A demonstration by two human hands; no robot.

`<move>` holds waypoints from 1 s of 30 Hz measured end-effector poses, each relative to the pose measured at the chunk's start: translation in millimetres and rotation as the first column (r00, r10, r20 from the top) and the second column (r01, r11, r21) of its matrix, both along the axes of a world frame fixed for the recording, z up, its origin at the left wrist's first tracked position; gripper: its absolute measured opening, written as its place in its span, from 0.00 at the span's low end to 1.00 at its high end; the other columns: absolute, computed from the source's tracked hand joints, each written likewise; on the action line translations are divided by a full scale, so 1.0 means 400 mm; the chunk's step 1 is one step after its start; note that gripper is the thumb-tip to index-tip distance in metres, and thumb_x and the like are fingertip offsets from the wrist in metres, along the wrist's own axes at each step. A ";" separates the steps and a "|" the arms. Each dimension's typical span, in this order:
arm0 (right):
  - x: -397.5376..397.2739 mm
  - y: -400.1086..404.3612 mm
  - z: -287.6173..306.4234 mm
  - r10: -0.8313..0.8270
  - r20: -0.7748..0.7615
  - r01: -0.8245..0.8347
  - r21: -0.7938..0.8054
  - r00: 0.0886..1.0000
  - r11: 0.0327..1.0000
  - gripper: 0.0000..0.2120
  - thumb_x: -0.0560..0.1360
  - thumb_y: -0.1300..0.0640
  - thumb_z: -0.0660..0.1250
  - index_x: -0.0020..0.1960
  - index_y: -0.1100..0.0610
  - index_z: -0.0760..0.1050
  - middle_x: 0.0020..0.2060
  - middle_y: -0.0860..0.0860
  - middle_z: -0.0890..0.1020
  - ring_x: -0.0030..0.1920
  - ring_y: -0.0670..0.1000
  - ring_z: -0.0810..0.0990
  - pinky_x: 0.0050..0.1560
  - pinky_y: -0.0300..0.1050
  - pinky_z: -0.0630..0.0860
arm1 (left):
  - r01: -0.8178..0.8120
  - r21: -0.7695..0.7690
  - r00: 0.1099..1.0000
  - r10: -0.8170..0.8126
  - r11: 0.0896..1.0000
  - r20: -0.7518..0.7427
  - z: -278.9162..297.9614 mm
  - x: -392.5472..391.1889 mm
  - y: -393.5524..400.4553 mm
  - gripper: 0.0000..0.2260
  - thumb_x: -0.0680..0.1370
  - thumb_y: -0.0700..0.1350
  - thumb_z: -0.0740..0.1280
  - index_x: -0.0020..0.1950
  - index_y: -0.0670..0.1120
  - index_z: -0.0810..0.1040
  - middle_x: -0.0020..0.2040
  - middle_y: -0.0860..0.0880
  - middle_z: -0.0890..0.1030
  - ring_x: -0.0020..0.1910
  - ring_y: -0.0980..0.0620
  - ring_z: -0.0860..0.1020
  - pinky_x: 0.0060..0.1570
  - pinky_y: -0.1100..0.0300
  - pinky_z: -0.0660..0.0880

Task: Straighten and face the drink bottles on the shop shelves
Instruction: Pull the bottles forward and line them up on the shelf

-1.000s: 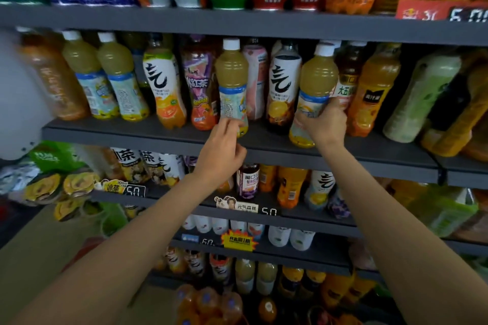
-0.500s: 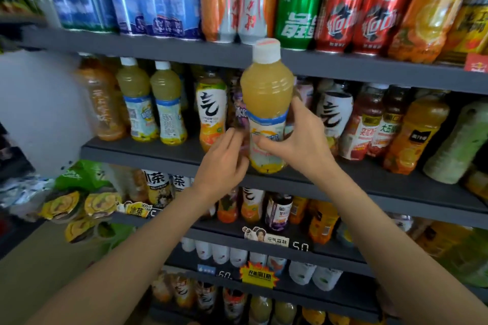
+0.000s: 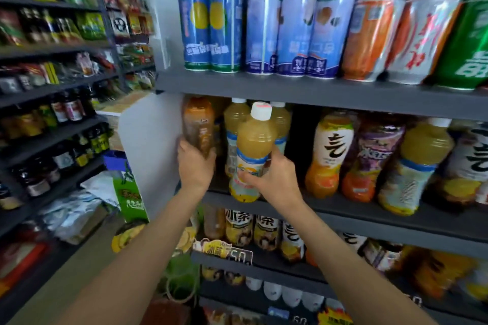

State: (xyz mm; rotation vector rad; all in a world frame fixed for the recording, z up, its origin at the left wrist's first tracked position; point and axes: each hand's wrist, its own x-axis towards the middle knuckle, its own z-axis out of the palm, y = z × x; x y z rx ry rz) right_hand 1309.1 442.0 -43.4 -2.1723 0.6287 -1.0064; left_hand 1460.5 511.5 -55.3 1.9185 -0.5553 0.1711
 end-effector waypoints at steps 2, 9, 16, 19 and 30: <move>0.033 -0.007 -0.008 -0.037 -0.019 0.037 -0.024 0.999 0.999 0.22 0.65 0.55 0.77 0.55 0.58 0.73 0.50 0.53 0.81 0.51 0.49 0.79 0.49 0.38 0.74 | 0.006 -0.044 0.999 -0.008 0.999 -0.049 0.007 0.029 -0.023 0.30 0.72 0.41 0.71 0.68 0.33 0.61 0.64 0.34 0.71 0.63 0.36 0.71 0.61 0.46 0.68; 0.097 -0.023 -0.035 -0.100 -0.076 0.098 -0.034 0.992 0.995 0.22 0.65 0.54 0.77 0.54 0.60 0.74 0.49 0.53 0.82 0.49 0.50 0.80 0.49 0.43 0.77 | -0.004 -0.037 0.998 0.002 0.999 -0.060 0.013 0.031 -0.026 0.28 0.69 0.45 0.74 0.62 0.36 0.66 0.60 0.38 0.73 0.59 0.39 0.73 0.53 0.52 0.70; 0.147 -0.002 -0.037 -0.145 -0.106 0.141 -0.042 0.984 0.989 0.24 0.66 0.51 0.77 0.54 0.61 0.73 0.50 0.55 0.81 0.51 0.52 0.80 0.47 0.41 0.75 | 0.031 0.034 0.995 -0.027 0.999 -0.094 0.016 -0.033 0.101 0.21 0.69 0.49 0.74 0.55 0.43 0.68 0.56 0.44 0.77 0.55 0.42 0.76 0.44 0.60 0.66; 0.172 0.018 -0.032 -0.139 -0.107 0.136 -0.033 0.985 0.990 0.26 0.66 0.51 0.77 0.57 0.61 0.72 0.52 0.56 0.80 0.53 0.53 0.79 0.51 0.43 0.76 | 0.038 0.065 0.987 -0.028 0.997 -0.155 0.021 -0.041 0.145 0.21 0.69 0.49 0.75 0.54 0.44 0.69 0.54 0.45 0.78 0.54 0.43 0.77 0.45 0.59 0.69; 0.233 0.052 0.003 -0.170 -0.426 0.145 -0.091 0.889 0.985 0.25 0.71 0.42 0.69 0.57 0.60 0.72 0.52 0.57 0.79 0.54 0.57 0.79 0.50 0.50 0.76 | 0.080 0.175 0.977 -0.042 0.981 -0.209 -0.033 -0.040 0.211 0.24 0.68 0.50 0.76 0.58 0.41 0.72 0.56 0.43 0.80 0.55 0.42 0.78 0.53 0.49 0.75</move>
